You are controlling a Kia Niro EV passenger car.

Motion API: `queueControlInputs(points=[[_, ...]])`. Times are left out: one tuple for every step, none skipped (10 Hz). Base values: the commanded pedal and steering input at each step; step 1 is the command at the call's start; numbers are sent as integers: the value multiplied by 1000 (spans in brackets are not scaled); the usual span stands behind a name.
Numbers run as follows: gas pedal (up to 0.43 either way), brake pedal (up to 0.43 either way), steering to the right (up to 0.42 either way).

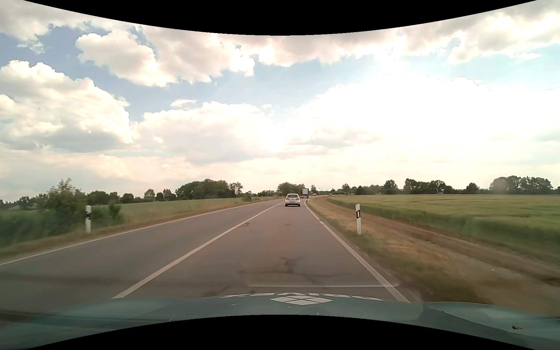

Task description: Follow the waypoints while adhering to traffic rules and regulations

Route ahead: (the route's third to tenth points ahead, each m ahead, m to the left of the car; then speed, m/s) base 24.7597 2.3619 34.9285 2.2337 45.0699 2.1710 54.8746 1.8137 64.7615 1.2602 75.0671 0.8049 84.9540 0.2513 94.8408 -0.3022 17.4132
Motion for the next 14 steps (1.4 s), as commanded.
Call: queueControlInputs(points=[[169, 0, 2], [169, 0, 2], [169, 0, 3], [169, 0, 3], [169, 0, 3], [169, 0, 3], [157, 0, 3], [150, 0, 3], [138, 0, 3], [138, 0, 3], [138, 0, 2], [138, 0, 2], [138, 0, 2], [138, 0, 1]])
